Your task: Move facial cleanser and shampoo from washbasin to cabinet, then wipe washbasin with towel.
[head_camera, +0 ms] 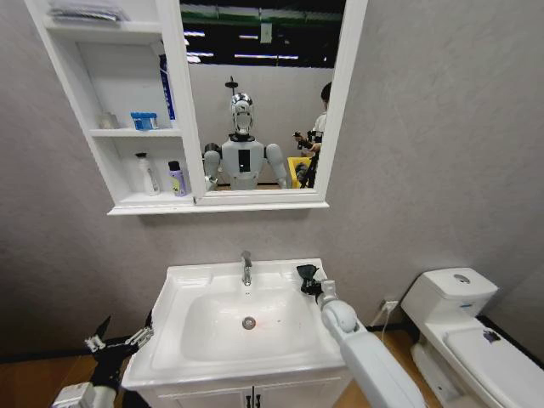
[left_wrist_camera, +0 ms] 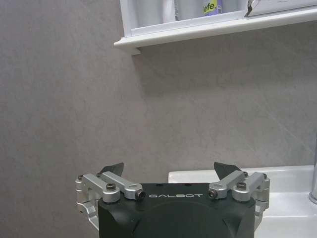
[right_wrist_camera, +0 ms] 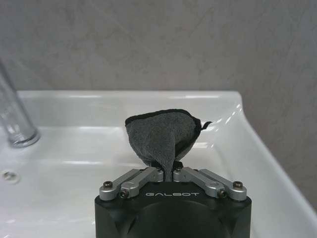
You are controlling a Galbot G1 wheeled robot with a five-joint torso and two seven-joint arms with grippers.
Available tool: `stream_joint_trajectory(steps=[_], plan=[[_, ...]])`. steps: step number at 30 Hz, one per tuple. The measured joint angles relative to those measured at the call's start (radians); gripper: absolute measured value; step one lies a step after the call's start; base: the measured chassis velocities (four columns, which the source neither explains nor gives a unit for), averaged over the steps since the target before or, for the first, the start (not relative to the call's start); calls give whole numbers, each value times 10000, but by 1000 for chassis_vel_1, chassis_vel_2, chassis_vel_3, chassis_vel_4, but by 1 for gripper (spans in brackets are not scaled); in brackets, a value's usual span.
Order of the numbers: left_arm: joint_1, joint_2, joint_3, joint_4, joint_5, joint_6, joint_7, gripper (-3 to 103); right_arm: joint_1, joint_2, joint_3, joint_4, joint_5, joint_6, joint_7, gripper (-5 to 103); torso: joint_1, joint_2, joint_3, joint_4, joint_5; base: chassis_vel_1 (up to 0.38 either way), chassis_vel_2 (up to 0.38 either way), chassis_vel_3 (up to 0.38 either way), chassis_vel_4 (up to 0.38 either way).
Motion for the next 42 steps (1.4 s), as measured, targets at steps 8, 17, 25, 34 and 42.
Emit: stream_joint_trajectory(steps=[8, 17, 25, 34, 42], plan=[[0, 0, 0, 0, 0, 0, 1, 100, -656, 321, -124, 333, 86, -549, 517, 4, 0, 0, 0, 1, -2, 0, 0, 0, 0], [0, 0, 0, 0, 0, -1, 2, 100, -433, 310, 75, -706, -59, -466, -263, 4, 0, -1, 1, 1, -1, 0, 0, 0, 0], [0, 0, 0, 0, 0, -1, 2, 100, -310, 482, -197, -1419, -436, -352, -534, 4, 1, -1, 1, 1, 0, 0, 0, 0, 0], [0, 0, 0, 0, 0, -1, 2, 100, 213, 777, -737, -2197, -353, -530, -610, 4, 3, -1, 2, 0, -1, 0, 0, 0, 0], [0, 0, 0, 0, 1, -1, 2, 100, 668, 1207, -1039, -2618, 531, -1112, 124, 4, 3, -1, 2, 2, 0, 0, 0, 0, 0]])
